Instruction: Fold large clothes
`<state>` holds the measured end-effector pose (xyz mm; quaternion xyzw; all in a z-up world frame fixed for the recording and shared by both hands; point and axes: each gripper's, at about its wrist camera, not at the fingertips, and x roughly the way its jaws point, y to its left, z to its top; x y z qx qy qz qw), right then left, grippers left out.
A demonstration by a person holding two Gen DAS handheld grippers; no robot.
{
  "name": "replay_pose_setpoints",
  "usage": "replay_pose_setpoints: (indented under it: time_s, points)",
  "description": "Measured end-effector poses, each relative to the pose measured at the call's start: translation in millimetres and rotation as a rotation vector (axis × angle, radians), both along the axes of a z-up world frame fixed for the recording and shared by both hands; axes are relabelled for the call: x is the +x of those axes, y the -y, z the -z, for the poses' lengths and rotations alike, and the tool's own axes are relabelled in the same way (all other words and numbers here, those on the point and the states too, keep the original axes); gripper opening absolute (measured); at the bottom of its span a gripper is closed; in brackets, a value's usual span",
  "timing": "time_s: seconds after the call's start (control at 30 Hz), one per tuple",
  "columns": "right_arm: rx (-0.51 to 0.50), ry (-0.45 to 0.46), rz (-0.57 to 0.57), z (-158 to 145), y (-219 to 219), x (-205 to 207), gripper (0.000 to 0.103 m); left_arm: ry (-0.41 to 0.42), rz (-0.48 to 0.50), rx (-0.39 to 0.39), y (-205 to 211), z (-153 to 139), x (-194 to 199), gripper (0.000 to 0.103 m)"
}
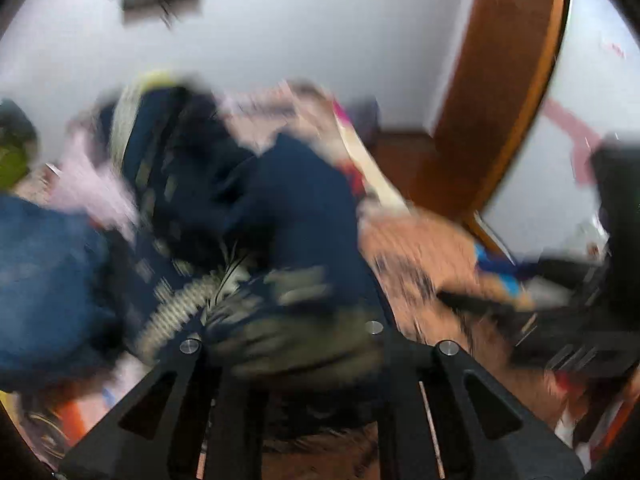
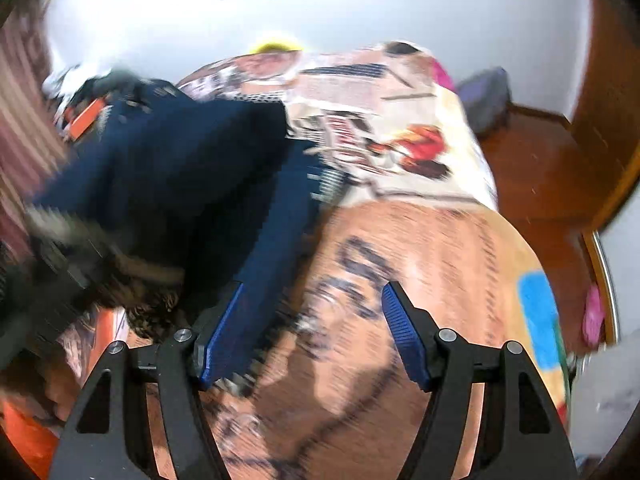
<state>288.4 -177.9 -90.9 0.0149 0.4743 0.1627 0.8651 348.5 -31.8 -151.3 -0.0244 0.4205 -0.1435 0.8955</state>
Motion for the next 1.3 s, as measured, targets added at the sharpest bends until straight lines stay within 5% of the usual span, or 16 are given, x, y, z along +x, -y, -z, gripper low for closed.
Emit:
replay_pose_setpoints:
  time_s: [0.13, 0.23, 0.43, 0.57, 0.77, 0.93, 1.1, 1.23, 1.3]
  points:
    - [0.012, -0.009, 0.043, -2, 19, -12, 0.066, -0.1, 0.073, 0.068, 12, 37, -5, 0.014]
    - [0.016, -0.003, 0.041, -5, 21, -19, 0.066, -0.076, 0.116, 0.125, 14, 32, -19, 0.033]
    - [0.04, 0.045, 0.008, -20, 7, -26, 0.066, -0.055, 0.159, 0.085, 5, 7, -47, 0.059]
    - [0.064, 0.09, -0.04, -36, -11, -31, 0.066, -0.016, 0.123, 0.079, -11, -12, -64, 0.064]
    - [0.093, 0.128, -0.101, -36, -44, -26, 0.075, 0.106, -0.023, 0.188, -43, -29, -71, 0.095]
    - [0.102, 0.045, -0.118, -7, -69, -8, 0.075, 0.041, -0.116, 0.192, -66, -8, -51, 0.095]
    - [-0.015, -0.013, -0.132, 33, -82, 7, 0.075, -0.062, -0.128, 0.187, -75, 29, -43, 0.095]
    - [-0.039, -0.008, -0.062, 42, -61, 12, 0.075, -0.096, -0.127, 0.23, -78, 53, -46, 0.095]
    - [0.027, -0.024, -0.015, 43, -35, 15, 0.075, -0.124, -0.13, 0.247, -80, 65, -48, 0.095]
